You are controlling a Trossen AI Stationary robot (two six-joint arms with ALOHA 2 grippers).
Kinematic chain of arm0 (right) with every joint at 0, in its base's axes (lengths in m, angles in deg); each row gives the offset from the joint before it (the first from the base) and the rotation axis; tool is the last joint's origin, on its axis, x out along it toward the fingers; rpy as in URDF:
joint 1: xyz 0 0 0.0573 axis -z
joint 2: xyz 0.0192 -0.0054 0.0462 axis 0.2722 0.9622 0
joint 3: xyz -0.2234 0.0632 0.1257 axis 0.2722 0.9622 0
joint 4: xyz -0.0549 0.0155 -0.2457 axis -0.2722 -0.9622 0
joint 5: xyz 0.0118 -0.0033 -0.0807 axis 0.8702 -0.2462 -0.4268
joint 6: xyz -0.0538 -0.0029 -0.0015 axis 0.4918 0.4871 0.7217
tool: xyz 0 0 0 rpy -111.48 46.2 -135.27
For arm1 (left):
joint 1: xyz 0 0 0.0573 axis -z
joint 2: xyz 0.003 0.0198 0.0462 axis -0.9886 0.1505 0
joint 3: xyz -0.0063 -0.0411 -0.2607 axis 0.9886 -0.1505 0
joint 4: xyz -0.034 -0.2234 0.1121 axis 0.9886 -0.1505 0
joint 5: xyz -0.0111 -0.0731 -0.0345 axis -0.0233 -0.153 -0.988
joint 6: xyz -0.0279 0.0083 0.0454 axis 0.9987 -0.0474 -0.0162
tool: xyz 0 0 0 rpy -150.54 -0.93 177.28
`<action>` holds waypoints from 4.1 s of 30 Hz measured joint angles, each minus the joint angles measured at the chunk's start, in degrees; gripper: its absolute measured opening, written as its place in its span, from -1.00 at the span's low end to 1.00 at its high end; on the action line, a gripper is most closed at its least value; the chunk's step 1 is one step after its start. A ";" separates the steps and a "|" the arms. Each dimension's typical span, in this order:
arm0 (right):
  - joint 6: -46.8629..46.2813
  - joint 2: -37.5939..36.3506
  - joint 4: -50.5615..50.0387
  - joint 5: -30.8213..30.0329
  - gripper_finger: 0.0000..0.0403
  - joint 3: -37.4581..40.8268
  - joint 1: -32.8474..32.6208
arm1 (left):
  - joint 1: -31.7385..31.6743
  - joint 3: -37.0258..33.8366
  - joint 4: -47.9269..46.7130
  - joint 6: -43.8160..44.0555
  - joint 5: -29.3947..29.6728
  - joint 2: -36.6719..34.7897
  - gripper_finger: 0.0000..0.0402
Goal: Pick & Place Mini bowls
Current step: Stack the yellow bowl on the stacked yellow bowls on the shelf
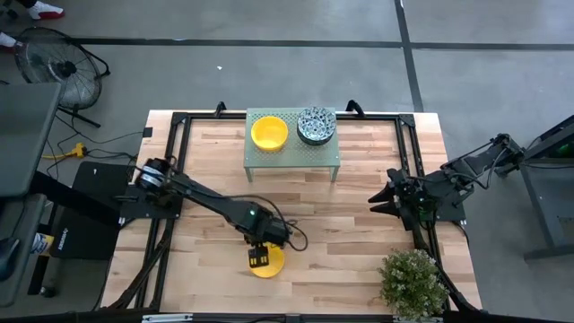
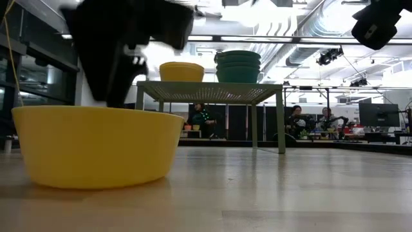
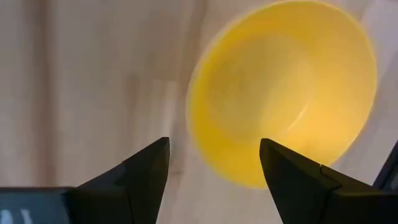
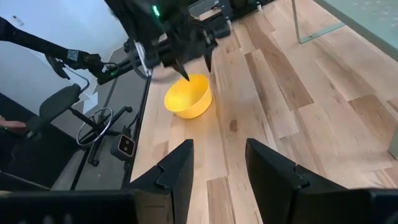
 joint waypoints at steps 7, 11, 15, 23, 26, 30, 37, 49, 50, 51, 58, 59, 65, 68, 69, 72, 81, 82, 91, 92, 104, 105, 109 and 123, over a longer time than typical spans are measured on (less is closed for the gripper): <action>-0.32 0.00 -2.37 0.79 -0.34 -0.01 0.00 | 1.75 -0.93 0.47 7.24 0.75 0.48 0.22; -0.34 0.00 -2.42 0.82 -0.34 -0.01 0.00 | 3.50 -4.42 3.20 14.11 1.27 0.96 0.17; -0.32 0.00 -2.41 0.83 -0.34 -0.01 0.00 | 4.75 -6.53 5.28 18.82 0.78 0.84 0.06; -0.02 0.00 -2.42 0.15 -0.34 -0.01 0.00 | 4.82 -6.83 8.59 23.27 2.60 0.82 -0.26; -0.04 0.00 -2.40 0.01 -0.34 -0.01 0.02 | 4.82 -6.83 8.37 23.72 2.74 0.82 -0.45; -0.27 0.00 -2.39 0.16 -0.34 -0.01 0.00 | 4.82 -6.83 8.27 23.75 2.86 0.82 -0.72; -0.69 0.00 -2.37 0.36 -0.34 -0.01 0.00 | 4.82 -6.75 8.36 23.68 4.33 0.75 -0.94; -2.02 0.00 -2.35 1.03 -0.34 0.02 0.01 | 2.90 -5.24 7.62 18.44 3.98 -1.65 -0.99; -2.02 0.00 -2.35 1.03 -0.34 0.02 0.00 | 2.48 -4.51 6.81 17.74 4.06 -2.33 -0.99; -2.02 0.00 -2.35 0.98 -0.34 0.02 0.00 | 1.89 -3.74 5.88 17.02 4.30 -3.22 -0.99; -2.04 0.00 -2.34 0.86 -0.34 0.02 0.00 | -3.15 2.58 -4.67 11.08 6.66 -9.06 -0.99; -2.04 0.00 -2.35 0.84 -0.34 0.02 0.00 | -4.12 3.91 -6.17 9.96 6.68 -9.80 -1.00; -2.04 0.00 -2.35 0.99 -0.34 0.02 0.02 | -9.38 12.12 -15.96 4.06 8.03 -12.40 -1.00; -2.02 -0.02 -2.33 1.01 -0.34 0.02 0.01 | -11.98 17.00 -22.07 0.81 9.57 -12.67 -1.00; -2.02 0.00 -2.34 1.03 -0.34 0.02 0.02 | -12.99 18.72 -22.14 0.04 10.12 -12.91 -1.00; -1.54 -0.02 -2.33 1.11 -0.34 0.02 0.01 | -15.94 22.08 -23.57 -1.91 11.95 -12.99 -1.00; 0.97 -0.92 -2.28 -0.26 -0.34 0.02 0.00 | -27.60 26.96 -22.93 -7.96 11.71 -12.82 -1.00; 1.36 -1.34 -2.27 -0.52 -0.34 0.02 0.00 | -28.78 27.16 -22.67 -8.37 11.46 -12.82 -1.00; 2.73 -5.79 -2.40 -1.85 -0.34 0.02 0.02 | -39.17 28.01 -21.35 -12.33 10.20 -12.82 -1.00; 2.73 -6.03 -2.38 -1.86 -0.34 0.02 0.02 | -40.11 28.01 -21.21 -12.36 9.97 -12.82 -1.00; 2.57 -6.08 -4.03 -2.29 -0.34 0.02 0.02 | -49.45 28.01 -19.38 -13.84 5.44 -12.79 -1.00; 2.57 -6.08 -4.06 -2.78 -0.34 0.02 0.02 | -49.93 28.01 -19.25 -13.84 4.93 -12.57 -1.00; 2.62 -6.08 -4.08 -4.30 -0.34 0.02 0.02 | -51.91 27.98 -19.14 -13.78 2.41 -10.91 -1.00; 1.41 -6.08 -4.47 -4.19 -0.34 0.02 0.00 | -52.62 27.96 -20.24 -12.77 3.97 -8.56 -1.00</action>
